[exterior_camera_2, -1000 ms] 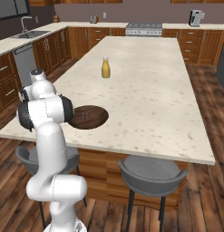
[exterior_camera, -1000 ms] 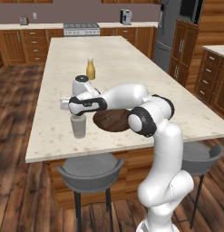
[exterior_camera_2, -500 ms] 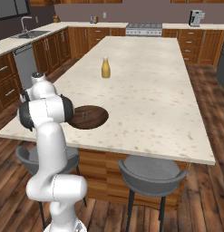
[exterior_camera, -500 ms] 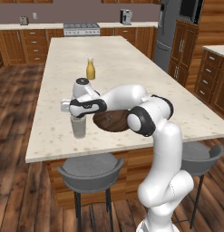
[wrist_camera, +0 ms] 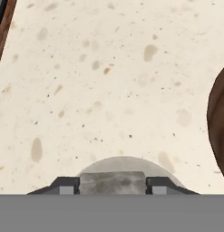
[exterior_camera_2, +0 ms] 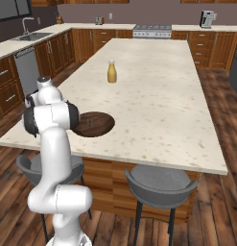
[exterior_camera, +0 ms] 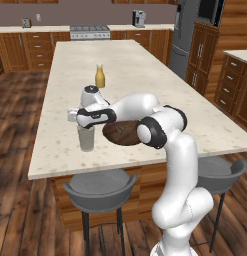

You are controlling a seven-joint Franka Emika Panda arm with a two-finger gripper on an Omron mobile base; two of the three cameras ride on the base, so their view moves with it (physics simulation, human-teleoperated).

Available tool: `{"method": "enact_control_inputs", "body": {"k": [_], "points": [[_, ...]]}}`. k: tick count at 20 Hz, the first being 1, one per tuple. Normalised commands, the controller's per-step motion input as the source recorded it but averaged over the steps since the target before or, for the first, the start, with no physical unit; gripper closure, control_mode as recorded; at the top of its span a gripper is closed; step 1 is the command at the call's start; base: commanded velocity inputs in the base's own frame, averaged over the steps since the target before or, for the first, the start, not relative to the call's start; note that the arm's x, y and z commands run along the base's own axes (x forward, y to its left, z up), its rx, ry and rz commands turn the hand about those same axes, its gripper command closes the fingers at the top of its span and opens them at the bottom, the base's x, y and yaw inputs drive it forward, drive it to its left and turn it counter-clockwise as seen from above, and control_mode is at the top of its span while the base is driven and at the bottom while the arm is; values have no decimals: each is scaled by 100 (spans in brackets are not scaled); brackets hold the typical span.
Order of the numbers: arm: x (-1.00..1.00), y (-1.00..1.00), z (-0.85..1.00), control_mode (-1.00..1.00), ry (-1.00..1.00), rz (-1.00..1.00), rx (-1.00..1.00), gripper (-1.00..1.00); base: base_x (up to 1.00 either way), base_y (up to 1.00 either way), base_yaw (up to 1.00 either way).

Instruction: There are two ice cubes in the ice bowl. Place both ice cubes in the glass cup.

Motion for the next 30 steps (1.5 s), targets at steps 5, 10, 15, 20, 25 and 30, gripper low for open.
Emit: {"method": "enact_control_inputs", "body": {"k": [5,10,15,20,25,30], "points": [[-2,0,7,-100,-3,0,0,-100,0,0,0],[-48,-3,56,-100,-11,0,0,-100,0,0,0],[-50,-71,11,-100,-12,5,0,-100,0,0,0],[-6,-100,0,-100,0,1,4,-100,0,0,0],[0,-100,2,-100,9,0,13,-100,0,0,0],[4,-89,-11,-100,28,-9,3,-100,0,0,0]]}}
